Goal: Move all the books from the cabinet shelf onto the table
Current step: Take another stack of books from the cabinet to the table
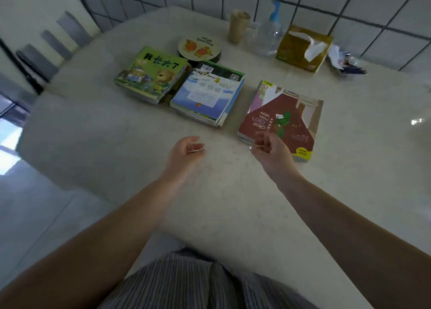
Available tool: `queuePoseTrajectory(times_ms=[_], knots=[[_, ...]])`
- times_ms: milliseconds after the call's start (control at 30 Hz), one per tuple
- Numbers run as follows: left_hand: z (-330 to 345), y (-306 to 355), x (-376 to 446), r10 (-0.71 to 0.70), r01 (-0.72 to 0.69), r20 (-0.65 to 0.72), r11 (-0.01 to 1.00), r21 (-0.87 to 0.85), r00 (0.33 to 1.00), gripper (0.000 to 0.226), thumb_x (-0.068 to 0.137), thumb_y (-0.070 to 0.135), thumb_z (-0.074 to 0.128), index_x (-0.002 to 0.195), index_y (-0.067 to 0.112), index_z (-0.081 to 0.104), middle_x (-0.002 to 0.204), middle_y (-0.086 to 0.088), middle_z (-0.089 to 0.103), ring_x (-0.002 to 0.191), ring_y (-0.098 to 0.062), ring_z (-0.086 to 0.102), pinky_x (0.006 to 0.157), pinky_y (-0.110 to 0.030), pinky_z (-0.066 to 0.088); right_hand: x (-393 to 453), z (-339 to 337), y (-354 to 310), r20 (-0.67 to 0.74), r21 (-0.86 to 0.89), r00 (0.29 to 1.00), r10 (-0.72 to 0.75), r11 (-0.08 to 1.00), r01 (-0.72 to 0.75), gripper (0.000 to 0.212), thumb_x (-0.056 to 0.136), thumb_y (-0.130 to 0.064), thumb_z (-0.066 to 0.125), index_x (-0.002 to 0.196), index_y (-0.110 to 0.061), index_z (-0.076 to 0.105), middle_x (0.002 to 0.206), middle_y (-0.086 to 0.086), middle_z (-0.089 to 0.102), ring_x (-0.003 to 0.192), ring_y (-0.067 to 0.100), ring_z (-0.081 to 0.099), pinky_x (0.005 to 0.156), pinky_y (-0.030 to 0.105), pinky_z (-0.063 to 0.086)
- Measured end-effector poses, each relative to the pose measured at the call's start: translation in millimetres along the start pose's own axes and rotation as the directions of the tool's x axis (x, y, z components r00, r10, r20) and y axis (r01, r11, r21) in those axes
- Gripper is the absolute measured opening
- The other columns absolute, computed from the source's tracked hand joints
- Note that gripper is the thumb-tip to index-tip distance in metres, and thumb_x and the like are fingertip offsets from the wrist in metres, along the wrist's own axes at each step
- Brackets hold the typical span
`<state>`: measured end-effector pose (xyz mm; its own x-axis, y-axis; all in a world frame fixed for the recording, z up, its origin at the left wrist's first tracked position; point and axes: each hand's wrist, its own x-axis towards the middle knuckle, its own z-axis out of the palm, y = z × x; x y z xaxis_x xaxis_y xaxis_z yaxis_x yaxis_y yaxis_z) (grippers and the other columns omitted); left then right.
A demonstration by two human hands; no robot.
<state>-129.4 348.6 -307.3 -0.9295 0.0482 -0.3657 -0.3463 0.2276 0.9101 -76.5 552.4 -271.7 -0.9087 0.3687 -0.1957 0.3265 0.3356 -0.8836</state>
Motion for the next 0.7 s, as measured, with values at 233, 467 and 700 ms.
queuePoseTrajectory(times_ms=[233,467,700], knots=[[-92,-45,-88,-0.023,0.007,-0.174,0.995,-0.096,0.985,0.040,0.086,-0.006,0.058,0.125,0.001,0.049,0.089,0.001,0.059,0.072,-0.006,0.057,0.055,-0.006,0.043,-69,83,-19,0.253,-0.029,0.967,-0.033,0.999,0.042,0.033,0.084,-0.017,0.067,0.116,-0.018,0.058,0.099,-0.002,0.062,0.082,0.011,0.059,0.077,0.027,0.048],[-203,-108,-224,-0.113,0.061,-0.413,0.989,-0.136,0.904,0.039,0.086,0.019,0.065,0.124,0.018,0.054,0.104,0.004,0.064,0.095,-0.012,0.062,0.081,-0.027,0.049,-183,181,-54,0.514,-0.073,0.843,-0.161,0.970,0.230,0.035,0.086,-0.019,0.065,0.120,-0.016,0.057,0.105,-0.001,0.061,0.094,0.012,0.061,0.087,0.028,0.050],[-297,-192,-380,-0.195,0.032,-0.623,0.964,-0.263,0.757,0.040,0.087,0.015,0.064,0.126,0.015,0.053,0.112,-0.004,0.063,0.098,-0.017,0.061,0.074,-0.022,0.048,-322,280,-67,0.776,-0.028,0.586,-0.233,0.916,0.401,0.034,0.088,-0.017,0.063,0.121,-0.012,0.055,0.108,0.003,0.059,0.093,0.011,0.057,0.080,0.022,0.047]])
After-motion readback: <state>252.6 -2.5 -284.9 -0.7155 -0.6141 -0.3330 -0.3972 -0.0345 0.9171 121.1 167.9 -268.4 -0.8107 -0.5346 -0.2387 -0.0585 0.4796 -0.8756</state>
